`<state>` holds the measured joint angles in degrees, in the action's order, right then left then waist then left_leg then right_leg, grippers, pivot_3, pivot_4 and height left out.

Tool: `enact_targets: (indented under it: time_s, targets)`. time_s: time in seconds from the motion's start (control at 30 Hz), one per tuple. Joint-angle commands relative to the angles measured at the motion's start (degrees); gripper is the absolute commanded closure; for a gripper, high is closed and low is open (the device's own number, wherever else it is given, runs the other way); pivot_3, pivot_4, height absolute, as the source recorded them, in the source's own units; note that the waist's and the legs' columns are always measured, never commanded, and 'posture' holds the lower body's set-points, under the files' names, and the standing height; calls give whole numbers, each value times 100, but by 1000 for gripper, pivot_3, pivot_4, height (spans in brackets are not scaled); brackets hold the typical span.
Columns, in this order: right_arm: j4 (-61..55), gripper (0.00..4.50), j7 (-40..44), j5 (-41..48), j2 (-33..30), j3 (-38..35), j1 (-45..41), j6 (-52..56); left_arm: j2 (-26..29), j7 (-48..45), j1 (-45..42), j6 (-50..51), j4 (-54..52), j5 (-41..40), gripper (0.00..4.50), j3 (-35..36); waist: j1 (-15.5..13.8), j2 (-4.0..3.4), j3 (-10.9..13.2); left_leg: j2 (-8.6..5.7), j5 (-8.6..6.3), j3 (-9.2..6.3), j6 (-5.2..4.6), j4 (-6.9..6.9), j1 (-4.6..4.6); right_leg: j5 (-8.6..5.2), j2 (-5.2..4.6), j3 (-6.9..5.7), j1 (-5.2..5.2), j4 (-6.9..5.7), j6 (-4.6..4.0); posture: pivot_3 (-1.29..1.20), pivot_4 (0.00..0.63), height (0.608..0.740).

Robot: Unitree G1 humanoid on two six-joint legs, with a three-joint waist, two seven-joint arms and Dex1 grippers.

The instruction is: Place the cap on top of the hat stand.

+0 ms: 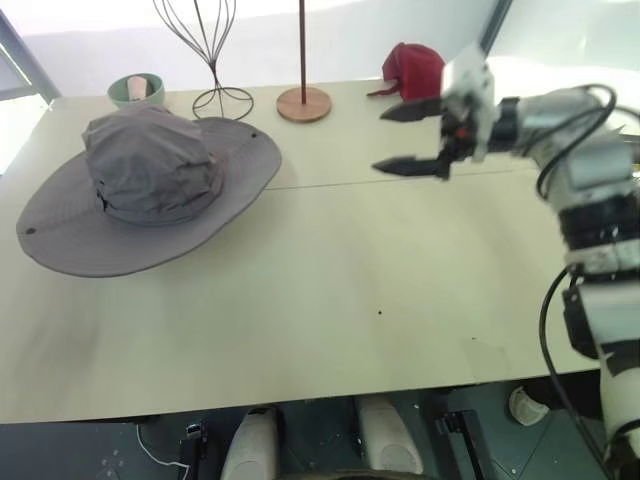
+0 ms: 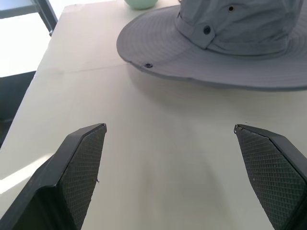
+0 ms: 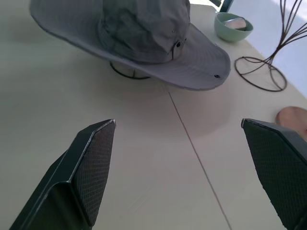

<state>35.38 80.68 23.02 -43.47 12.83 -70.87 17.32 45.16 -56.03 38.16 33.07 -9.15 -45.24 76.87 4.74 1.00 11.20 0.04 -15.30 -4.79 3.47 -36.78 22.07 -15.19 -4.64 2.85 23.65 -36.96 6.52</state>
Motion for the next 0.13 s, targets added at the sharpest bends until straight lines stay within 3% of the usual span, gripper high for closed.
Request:
enact_targets:
  time_s: [0.03, 0.13]
  targets:
    - [551, 185, 635, -165, -7, -172, -284, 117, -22, -33, 98, -118, -87, -45, 0, 245, -26, -1, 1, 0, 0, 3, 0, 0, 1, 0, -1, 0, 1, 1, 0, 0, 150, 740]
    - [894, 185, 853, -277, 56, -268, -485, 248, -32, -50, 105, -133, -78, -47, 0, 243, -54, -6, 4, 0, 0, 10, 0, 0, 13, 1, -2, 3, 15, -2, 1, 0, 150, 740]
